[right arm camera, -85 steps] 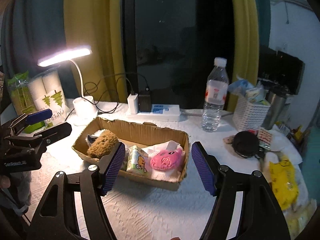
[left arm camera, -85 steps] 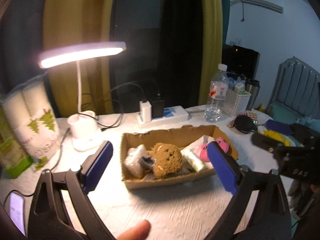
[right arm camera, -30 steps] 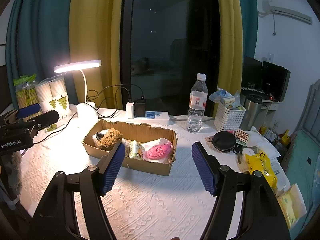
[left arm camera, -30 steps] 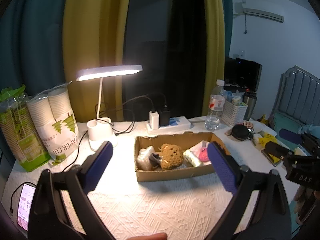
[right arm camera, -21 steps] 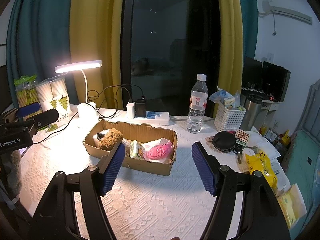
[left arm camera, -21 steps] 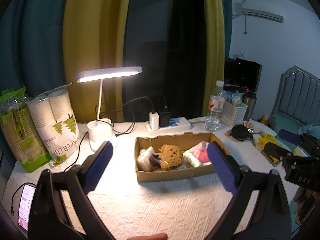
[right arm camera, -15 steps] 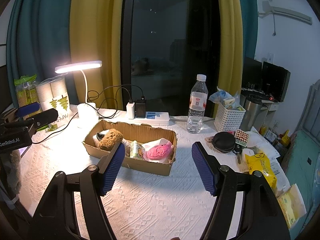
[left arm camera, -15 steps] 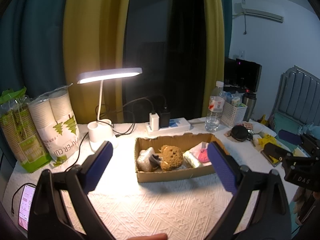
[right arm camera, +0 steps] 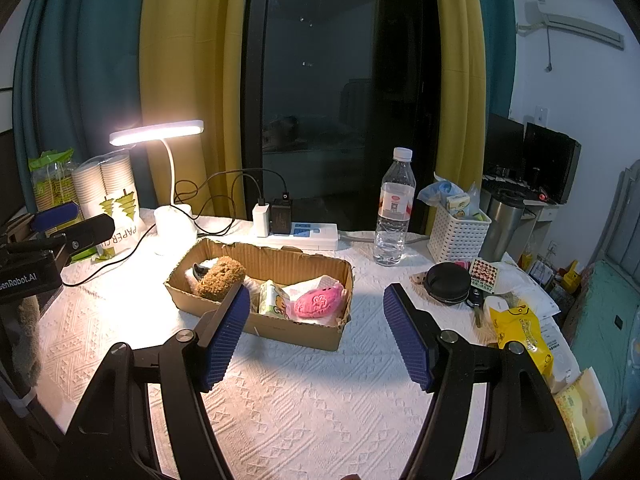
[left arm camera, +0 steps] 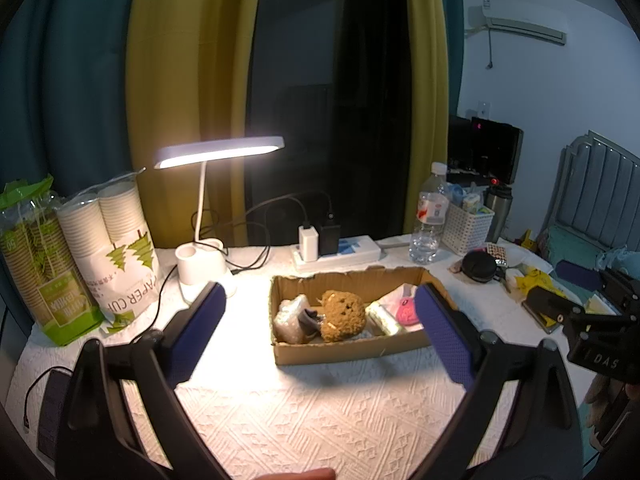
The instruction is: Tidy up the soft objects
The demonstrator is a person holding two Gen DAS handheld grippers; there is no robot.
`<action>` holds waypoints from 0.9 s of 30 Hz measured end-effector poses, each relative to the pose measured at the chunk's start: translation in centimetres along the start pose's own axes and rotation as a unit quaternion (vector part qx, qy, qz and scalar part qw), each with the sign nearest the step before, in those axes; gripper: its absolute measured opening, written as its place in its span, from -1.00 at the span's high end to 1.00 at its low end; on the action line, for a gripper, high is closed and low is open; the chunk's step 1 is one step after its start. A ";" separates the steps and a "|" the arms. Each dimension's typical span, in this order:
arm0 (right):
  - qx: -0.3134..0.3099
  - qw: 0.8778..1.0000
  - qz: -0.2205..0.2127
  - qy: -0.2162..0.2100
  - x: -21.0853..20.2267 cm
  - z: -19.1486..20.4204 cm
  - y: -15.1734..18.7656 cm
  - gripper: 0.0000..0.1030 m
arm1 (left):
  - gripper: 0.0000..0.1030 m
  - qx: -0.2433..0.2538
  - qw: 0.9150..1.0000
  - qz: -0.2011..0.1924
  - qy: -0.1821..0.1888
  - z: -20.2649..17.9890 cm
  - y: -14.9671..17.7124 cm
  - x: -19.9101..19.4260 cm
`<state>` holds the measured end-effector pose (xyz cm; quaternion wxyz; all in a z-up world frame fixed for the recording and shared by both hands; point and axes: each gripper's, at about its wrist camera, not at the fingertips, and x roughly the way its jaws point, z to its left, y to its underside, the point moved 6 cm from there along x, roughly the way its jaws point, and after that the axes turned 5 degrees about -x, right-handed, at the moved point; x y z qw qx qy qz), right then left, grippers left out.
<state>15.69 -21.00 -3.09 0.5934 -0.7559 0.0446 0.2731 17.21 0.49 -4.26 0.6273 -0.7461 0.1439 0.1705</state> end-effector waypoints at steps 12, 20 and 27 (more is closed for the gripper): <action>0.000 1.000 0.001 0.000 0.0 0.0 0.1 -0.41 | -0.87 0.000 1.000 0.000 0.000 -0.1 0.0 0.0; 0.000 1.000 0.001 0.000 0.0 0.0 0.1 -0.41 | -0.87 0.000 1.000 0.000 -0.001 0.1 -0.1 0.0; 0.000 1.000 0.000 -0.001 0.0 0.0 0.1 -0.41 | -0.87 0.000 1.000 0.001 -0.001 0.2 0.0 0.1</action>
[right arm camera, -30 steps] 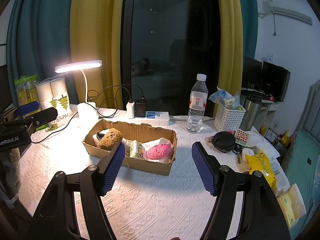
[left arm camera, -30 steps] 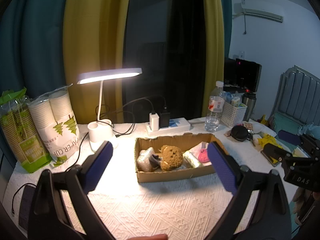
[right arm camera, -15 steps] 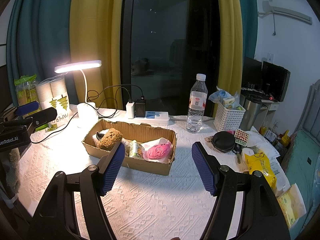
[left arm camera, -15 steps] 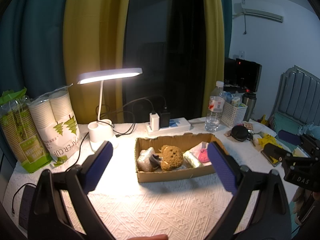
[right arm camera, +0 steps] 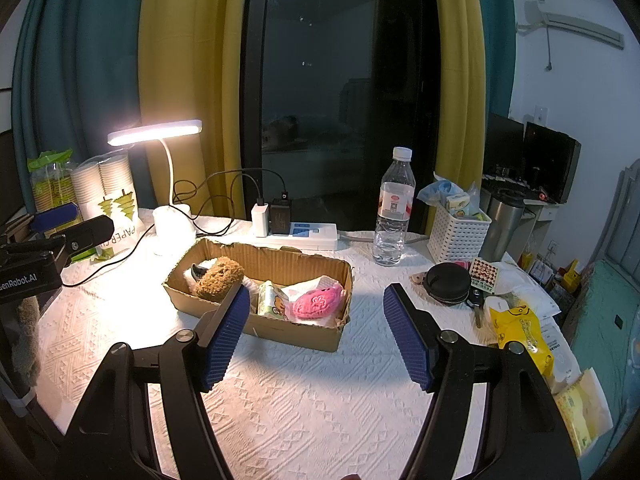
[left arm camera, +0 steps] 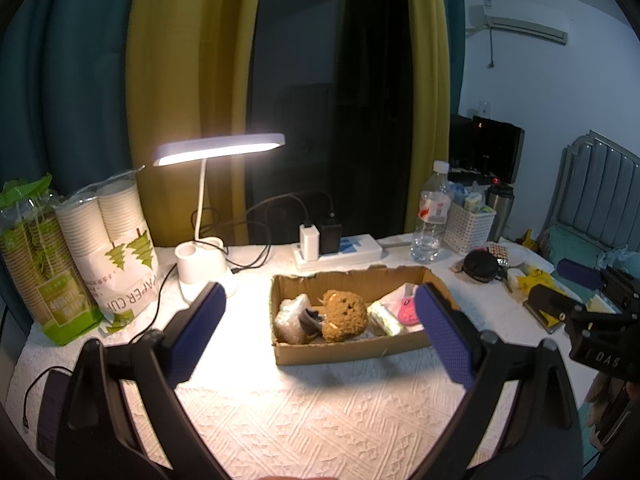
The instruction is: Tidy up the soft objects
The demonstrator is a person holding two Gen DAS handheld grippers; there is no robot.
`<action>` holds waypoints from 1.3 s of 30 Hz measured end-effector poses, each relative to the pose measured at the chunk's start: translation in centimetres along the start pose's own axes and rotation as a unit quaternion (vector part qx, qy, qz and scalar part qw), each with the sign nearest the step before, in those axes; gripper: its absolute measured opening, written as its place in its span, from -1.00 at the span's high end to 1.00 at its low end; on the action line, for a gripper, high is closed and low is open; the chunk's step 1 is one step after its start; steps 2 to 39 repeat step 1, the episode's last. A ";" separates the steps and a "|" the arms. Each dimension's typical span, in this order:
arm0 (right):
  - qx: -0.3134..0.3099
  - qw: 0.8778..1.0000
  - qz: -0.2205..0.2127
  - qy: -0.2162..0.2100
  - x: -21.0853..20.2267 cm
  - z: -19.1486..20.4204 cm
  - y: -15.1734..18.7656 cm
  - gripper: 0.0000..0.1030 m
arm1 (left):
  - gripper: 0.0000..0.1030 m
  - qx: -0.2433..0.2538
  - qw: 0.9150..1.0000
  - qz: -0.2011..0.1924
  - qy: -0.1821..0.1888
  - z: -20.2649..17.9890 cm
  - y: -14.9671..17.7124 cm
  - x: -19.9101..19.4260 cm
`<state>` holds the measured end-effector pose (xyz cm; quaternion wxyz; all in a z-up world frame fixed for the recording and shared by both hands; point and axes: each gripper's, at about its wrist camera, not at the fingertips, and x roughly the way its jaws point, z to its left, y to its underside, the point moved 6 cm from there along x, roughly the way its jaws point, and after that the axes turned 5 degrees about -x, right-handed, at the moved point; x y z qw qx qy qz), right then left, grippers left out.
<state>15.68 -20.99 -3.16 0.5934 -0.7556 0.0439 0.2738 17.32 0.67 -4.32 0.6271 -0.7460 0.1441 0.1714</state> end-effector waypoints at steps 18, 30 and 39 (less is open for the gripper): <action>0.000 1.000 0.001 0.000 0.0 0.0 0.0 -0.41 | -0.87 0.000 1.000 0.001 -0.001 0.0 0.0 0.0; 0.000 1.000 0.001 0.000 0.0 0.0 0.0 -0.41 | -0.87 0.000 1.000 0.001 -0.001 0.0 0.0 0.0; 0.000 1.000 0.001 0.000 0.0 0.0 0.0 -0.41 | -0.87 0.000 1.000 0.001 -0.001 0.0 0.0 0.0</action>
